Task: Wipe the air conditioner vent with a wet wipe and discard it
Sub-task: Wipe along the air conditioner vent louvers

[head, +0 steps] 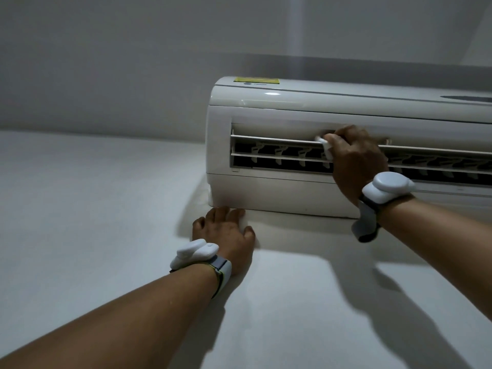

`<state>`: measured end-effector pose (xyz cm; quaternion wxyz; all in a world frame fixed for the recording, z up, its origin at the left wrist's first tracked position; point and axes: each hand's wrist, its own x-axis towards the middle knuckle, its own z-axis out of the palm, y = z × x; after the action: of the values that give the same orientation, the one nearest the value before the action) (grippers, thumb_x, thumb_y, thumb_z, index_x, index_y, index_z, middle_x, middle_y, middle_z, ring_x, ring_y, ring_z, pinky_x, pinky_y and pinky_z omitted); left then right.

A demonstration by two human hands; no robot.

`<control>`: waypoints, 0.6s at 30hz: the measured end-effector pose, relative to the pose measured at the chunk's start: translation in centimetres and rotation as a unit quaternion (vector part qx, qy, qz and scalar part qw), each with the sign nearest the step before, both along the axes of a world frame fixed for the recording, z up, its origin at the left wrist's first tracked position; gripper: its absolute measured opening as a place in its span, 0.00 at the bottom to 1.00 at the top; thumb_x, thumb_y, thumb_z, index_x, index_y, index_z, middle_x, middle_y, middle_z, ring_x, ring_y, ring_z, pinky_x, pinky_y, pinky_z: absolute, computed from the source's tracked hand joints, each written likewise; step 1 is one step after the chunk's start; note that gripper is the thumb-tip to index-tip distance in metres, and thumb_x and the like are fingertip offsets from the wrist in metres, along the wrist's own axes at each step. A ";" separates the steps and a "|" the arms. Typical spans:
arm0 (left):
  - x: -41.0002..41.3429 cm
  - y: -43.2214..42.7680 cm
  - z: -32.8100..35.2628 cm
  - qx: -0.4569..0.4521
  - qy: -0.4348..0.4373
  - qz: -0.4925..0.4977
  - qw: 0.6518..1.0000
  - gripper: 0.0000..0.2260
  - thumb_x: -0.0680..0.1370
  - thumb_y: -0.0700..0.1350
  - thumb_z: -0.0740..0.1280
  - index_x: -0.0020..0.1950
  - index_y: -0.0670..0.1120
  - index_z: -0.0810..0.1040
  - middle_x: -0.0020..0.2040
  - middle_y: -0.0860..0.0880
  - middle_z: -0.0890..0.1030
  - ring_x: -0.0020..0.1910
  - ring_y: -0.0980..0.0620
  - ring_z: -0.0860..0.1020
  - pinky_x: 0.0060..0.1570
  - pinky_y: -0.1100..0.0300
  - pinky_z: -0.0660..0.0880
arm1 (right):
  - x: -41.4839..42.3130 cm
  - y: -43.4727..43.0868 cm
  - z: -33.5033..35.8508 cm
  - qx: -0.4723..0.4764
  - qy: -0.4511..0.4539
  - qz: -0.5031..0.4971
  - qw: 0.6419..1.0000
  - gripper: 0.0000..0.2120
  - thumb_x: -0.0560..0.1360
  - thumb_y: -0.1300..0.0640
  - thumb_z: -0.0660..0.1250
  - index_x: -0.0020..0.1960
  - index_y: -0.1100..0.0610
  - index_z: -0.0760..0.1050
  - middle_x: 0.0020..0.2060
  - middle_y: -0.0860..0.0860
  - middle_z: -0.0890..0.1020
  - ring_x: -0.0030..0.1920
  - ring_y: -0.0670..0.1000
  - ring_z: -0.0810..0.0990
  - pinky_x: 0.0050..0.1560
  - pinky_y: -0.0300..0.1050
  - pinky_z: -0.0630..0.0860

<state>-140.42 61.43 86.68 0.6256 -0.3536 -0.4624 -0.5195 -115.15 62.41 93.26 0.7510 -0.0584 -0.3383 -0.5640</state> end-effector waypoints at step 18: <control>-0.2 0.3 0.0 0.032 0.031 -0.001 0.999 0.20 0.76 0.57 0.57 0.68 0.58 0.68 0.68 0.54 0.70 0.68 0.50 0.65 0.64 0.53 0.59 | -11.7 -6.9 0.6 -0.003 -0.095 -0.004 0.995 0.14 0.79 0.59 0.57 0.64 0.56 0.72 0.60 0.57 0.76 0.60 0.61 0.72 0.58 0.51 0.67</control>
<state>-140.62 61.76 86.67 0.6497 -0.3500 -0.4257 -0.5236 -126.84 55.55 93.86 0.7127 -0.0083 -0.4101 -0.5691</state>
